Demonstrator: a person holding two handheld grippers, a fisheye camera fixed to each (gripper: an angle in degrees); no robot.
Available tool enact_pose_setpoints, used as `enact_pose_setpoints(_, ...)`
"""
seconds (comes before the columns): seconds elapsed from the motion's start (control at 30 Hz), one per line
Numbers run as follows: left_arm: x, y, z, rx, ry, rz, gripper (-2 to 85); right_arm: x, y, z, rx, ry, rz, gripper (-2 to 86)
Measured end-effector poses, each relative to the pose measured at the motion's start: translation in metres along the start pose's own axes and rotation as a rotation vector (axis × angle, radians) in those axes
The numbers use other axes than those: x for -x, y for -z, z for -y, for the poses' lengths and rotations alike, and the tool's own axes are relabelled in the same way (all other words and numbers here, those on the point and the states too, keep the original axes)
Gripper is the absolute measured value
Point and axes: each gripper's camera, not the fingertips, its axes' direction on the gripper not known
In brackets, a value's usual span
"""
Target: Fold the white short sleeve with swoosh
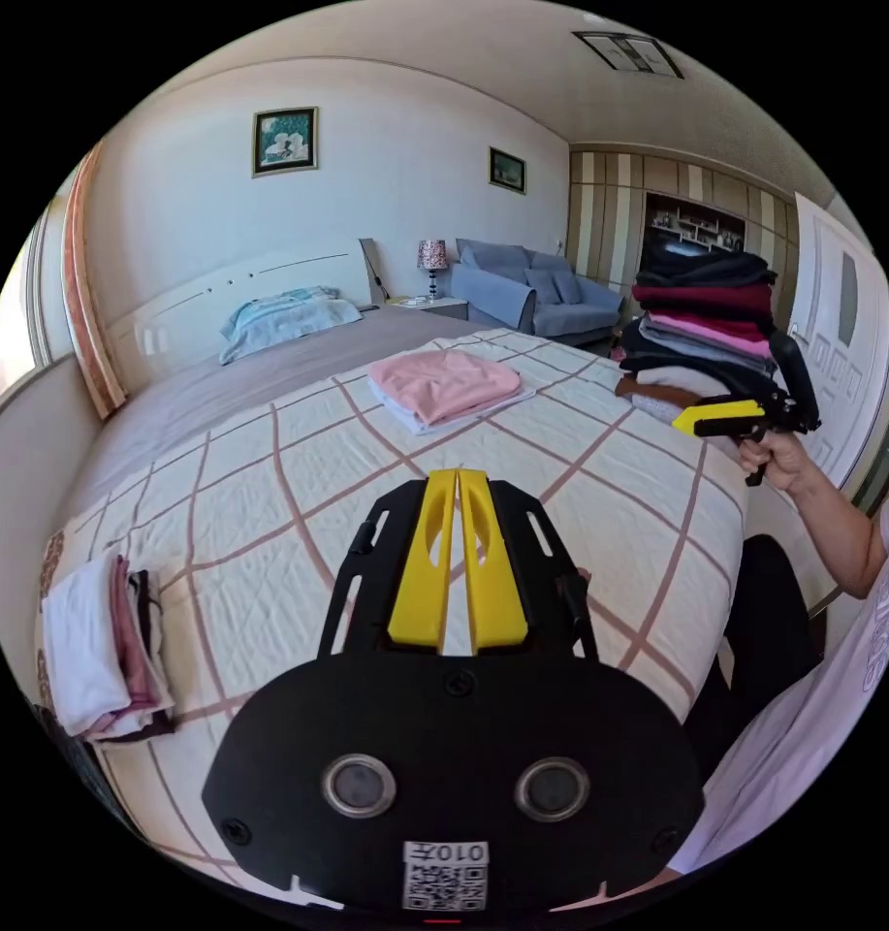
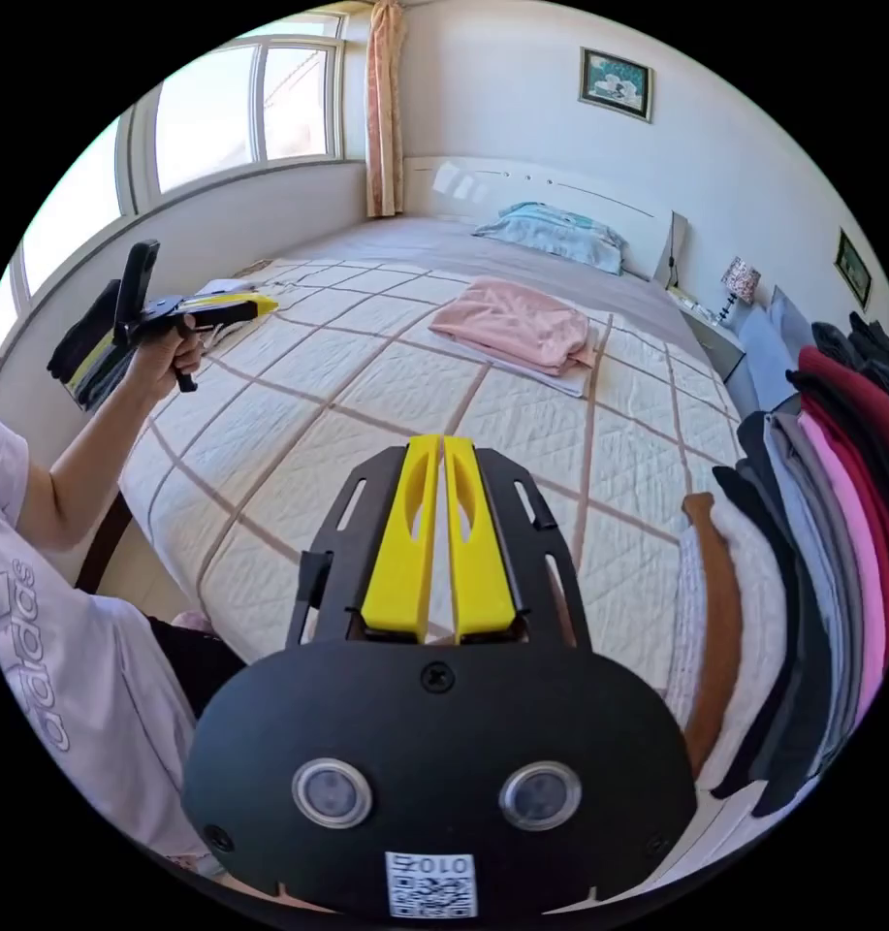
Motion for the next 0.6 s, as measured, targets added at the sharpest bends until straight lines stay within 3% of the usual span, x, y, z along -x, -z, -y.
enact_pose_setpoints(0.13, -0.051, 0.075, -0.057, 0.059, -0.093, 0.412, -0.2, 0.044, 0.029, -0.041, -0.063, -0.041, 0.075, 2.9)
enact_pose_setpoints(0.2, -0.045, 0.099, -0.079, 0.030, -0.038, 0.592, -0.2, 0.068, 0.051, -0.060, -0.114, -0.069, 0.096, 2.7)
enact_pose_setpoints(0.23, -0.029, 0.113, -0.094, -0.005, 0.084, 0.700, -0.2, 0.074, 0.056, -0.063, -0.125, -0.070, 0.108, 2.6)
enact_pose_setpoints(0.33, 0.022, 0.132, -0.114, 0.076, 0.170, 0.702, -0.2, 0.100, 0.070, -0.068, -0.127, -0.030, 0.175, 2.5)
enact_pose_setpoints(0.4, 0.044, 0.144, -0.123, 0.037, 0.157, 0.720, -0.1, 0.120, 0.074, -0.069, -0.118, -0.012, 0.198, 2.6)
enact_pose_setpoints(0.6, 0.112, 0.122, -0.114, 0.213, 0.080, 0.854, 2.4, 0.163, 0.093, -0.080, -0.144, 0.050, 0.204, 2.6)
